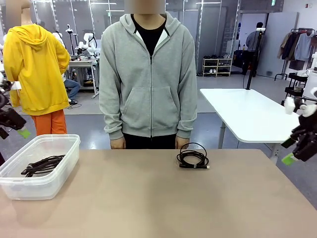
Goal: Organize and store the cables.
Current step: Place the USB Extension Cable into the Organizing box.
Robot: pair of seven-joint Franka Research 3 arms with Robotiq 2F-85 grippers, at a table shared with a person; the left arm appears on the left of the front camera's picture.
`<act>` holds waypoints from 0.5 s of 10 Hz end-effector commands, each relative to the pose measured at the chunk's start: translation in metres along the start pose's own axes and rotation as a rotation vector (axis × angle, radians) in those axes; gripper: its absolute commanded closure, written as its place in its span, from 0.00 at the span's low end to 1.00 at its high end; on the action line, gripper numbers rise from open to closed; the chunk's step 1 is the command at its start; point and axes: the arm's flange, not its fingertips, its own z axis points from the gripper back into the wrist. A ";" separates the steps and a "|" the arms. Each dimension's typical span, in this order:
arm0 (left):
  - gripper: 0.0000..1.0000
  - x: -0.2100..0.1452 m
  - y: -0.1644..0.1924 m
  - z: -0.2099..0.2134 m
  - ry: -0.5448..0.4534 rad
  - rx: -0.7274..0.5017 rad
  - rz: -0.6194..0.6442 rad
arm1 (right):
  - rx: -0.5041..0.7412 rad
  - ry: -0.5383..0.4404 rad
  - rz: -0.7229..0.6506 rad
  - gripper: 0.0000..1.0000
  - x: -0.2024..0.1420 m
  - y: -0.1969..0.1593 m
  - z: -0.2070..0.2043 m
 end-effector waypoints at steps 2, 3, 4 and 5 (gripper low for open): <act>0.00 -0.060 -0.027 0.030 -0.093 -0.119 -0.178 | -0.008 0.125 0.104 0.00 0.055 -0.027 -0.020; 0.00 -0.075 -0.036 0.037 -0.109 -0.116 -0.237 | 0.002 0.120 0.124 0.00 0.070 -0.032 -0.028; 0.00 -0.083 -0.040 0.040 -0.130 -0.122 -0.275 | 0.006 0.128 0.139 0.00 0.080 -0.034 -0.038; 0.00 -0.083 -0.042 0.042 -0.135 -0.136 -0.268 | 0.003 0.138 0.148 0.00 0.085 -0.033 -0.048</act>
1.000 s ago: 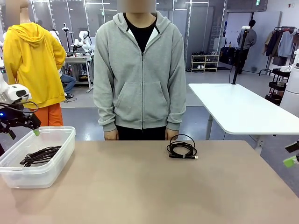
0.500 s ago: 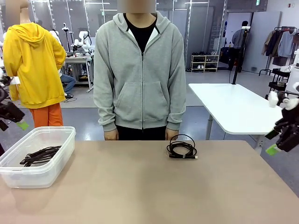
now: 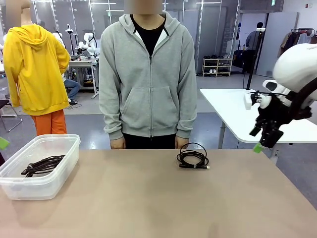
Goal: Organize and store the cables.
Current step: Place the USB Extension Cable into the Organizing box.
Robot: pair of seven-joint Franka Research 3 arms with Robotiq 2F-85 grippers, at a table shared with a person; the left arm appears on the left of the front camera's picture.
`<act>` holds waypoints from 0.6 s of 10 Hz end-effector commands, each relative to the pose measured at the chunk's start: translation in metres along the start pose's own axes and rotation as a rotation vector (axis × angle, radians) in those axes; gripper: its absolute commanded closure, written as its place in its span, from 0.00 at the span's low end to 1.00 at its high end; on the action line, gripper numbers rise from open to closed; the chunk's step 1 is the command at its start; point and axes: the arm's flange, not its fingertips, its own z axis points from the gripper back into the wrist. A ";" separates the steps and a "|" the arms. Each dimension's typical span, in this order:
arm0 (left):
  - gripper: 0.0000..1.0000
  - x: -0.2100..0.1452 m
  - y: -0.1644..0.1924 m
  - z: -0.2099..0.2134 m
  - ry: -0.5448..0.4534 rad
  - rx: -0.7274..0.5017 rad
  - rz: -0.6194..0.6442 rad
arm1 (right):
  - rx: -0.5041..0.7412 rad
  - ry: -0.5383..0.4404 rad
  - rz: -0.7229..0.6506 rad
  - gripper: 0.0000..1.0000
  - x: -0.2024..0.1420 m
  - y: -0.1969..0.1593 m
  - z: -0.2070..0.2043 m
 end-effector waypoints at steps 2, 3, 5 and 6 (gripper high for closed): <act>0.00 0.008 0.008 -0.004 0.019 0.014 0.023 | 0.000 0.000 0.000 0.00 0.000 0.000 0.000; 0.00 0.008 0.008 -0.004 0.019 0.014 0.023 | 0.000 0.000 0.000 0.00 0.000 0.000 0.000; 0.00 0.008 0.008 -0.004 0.019 0.014 0.023 | 0.000 0.000 0.000 0.00 0.000 0.000 0.000; 0.00 0.002 0.005 -0.006 0.014 -0.001 0.010 | -0.004 0.005 -0.014 0.00 0.001 -0.002 -0.004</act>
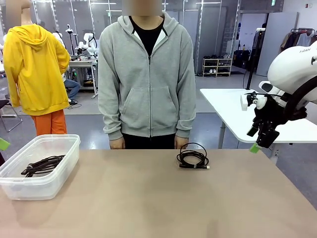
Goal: Organize and store the cables.
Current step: Place the USB Extension Cable into the Organizing box.
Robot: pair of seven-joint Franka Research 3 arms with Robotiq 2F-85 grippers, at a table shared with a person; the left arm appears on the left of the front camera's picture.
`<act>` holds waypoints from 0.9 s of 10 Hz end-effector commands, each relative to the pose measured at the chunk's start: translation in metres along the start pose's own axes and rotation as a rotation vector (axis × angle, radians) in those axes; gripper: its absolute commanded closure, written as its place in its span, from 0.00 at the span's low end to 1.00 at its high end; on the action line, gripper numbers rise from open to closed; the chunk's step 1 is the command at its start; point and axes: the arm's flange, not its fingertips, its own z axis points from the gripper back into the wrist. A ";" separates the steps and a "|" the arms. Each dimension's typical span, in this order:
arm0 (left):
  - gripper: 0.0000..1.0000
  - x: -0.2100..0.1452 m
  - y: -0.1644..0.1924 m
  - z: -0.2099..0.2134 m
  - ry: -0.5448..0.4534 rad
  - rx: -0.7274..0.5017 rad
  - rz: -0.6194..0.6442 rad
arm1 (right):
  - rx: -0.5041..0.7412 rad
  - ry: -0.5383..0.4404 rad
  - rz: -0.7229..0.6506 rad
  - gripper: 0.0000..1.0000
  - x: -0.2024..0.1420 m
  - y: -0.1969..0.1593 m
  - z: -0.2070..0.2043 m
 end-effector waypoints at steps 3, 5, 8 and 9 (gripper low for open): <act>0.00 0.000 -0.042 0.025 -0.030 0.066 -0.251 | 0.041 0.083 0.199 0.00 0.049 -0.029 -0.036; 0.00 -0.035 -0.052 0.041 -0.106 0.075 -0.403 | 0.086 0.057 0.277 0.00 0.082 -0.056 -0.068; 0.00 -0.088 -0.018 0.064 -0.186 -0.077 -0.541 | 0.136 0.102 0.381 0.00 0.126 -0.075 -0.121; 0.00 -0.095 -0.009 0.065 -0.223 -0.105 -0.504 | 0.134 0.127 0.392 0.00 0.132 -0.076 -0.138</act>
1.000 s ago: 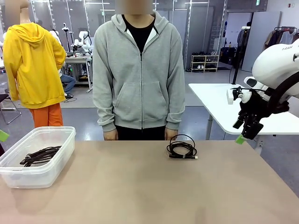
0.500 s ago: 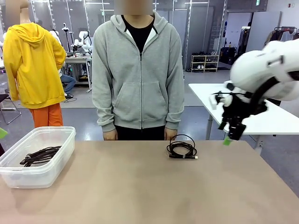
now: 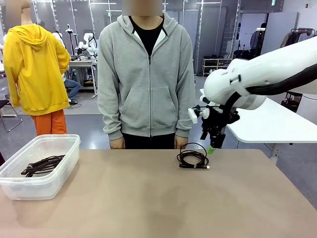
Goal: Organize and store the cables.
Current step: Place the USB Extension Cable into the Organizing box.
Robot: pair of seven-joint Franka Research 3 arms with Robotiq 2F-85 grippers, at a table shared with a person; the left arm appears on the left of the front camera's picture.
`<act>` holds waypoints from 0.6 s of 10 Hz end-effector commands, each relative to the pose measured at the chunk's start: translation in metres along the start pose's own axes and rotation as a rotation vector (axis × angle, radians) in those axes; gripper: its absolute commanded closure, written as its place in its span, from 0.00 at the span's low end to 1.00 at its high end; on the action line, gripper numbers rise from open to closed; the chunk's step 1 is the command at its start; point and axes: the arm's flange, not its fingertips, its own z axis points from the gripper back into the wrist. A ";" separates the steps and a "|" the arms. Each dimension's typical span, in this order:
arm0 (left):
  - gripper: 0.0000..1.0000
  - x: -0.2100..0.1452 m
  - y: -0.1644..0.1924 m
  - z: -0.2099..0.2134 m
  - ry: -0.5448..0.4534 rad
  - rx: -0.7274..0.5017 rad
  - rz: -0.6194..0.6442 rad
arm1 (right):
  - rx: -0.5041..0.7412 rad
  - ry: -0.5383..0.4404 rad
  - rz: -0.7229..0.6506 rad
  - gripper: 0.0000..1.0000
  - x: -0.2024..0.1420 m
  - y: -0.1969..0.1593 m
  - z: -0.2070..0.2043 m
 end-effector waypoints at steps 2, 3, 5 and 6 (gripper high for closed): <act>0.00 -0.014 0.013 0.003 -0.031 -0.054 0.170 | 0.060 0.031 0.022 0.00 0.001 -0.012 -0.030; 0.00 -0.016 0.023 0.002 -0.084 -0.024 0.249 | 0.086 0.037 0.010 0.00 0.001 -0.012 -0.048; 0.00 -0.023 0.007 0.002 -0.042 -0.034 0.084 | 0.087 0.049 -0.018 0.00 0.007 -0.014 -0.069; 0.00 -0.023 0.007 0.002 -0.042 -0.034 0.084 | 0.068 0.070 -0.061 0.00 0.006 -0.018 -0.078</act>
